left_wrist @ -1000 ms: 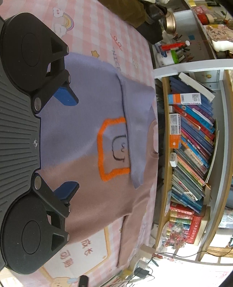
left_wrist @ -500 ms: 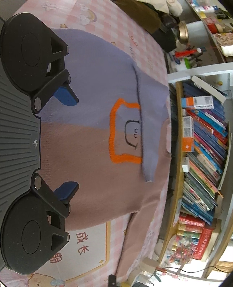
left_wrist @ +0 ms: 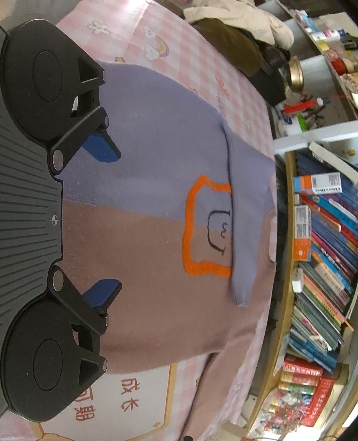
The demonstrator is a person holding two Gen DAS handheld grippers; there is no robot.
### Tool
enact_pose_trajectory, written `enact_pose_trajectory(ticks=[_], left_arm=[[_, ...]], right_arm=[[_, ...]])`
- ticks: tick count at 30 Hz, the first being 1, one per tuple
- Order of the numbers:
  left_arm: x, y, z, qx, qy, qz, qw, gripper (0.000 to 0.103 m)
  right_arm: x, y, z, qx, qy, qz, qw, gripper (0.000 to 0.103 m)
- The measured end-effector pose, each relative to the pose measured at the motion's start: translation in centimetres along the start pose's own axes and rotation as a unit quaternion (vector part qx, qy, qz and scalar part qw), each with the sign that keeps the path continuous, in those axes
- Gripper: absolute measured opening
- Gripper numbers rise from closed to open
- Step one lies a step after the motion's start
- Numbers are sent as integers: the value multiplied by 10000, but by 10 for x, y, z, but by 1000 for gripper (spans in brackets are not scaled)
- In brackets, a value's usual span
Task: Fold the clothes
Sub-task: 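Close the right gripper on the pink sleeve cuff and lift it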
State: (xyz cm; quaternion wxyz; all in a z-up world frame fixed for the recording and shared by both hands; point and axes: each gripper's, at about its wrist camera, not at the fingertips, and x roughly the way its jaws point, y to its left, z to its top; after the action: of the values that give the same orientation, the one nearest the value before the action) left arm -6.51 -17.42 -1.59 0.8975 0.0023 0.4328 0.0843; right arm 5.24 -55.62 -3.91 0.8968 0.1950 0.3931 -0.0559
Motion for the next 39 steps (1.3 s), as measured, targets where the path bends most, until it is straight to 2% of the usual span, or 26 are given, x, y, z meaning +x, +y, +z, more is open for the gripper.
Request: enact_pose_trajectory(ticks=[4,9,11,12,14,19,24,29,33,39], left_arm=[[-2,3,-1,-42,13,91,9999,94],[-2,5,-1,-80,41,175,9998,94],[-3,5,0,-66,41,190,9998,94],[-3,6,0,-59,37,197,9998,94],[-4,7,0,-72,28,219,9997,94],[0,12,1,-172,60,229,9996,94],[-1,11,3,-80,-51,125,9999,94],[-2,17,1,-111,-126,-6,9999,94],[0,29,1,-189,-214,-153,9995,94],[1,58,5,-194,-375,-502,9978,94]], right_arm=[[10,-1,7,116,-147,94,9998,54],[28,7,16,484,-254,536,9971,54],[33,14,18,557,-225,622,9963,46],[35,17,18,549,-191,594,9965,35],[35,19,19,542,-146,466,9973,25],[35,17,20,492,3,364,9981,7],[24,23,29,412,-2,488,9980,6],[2,46,49,231,-263,821,9960,6],[-17,77,61,57,-465,1114,9927,6],[-38,143,72,-229,-749,1421,9867,6]])
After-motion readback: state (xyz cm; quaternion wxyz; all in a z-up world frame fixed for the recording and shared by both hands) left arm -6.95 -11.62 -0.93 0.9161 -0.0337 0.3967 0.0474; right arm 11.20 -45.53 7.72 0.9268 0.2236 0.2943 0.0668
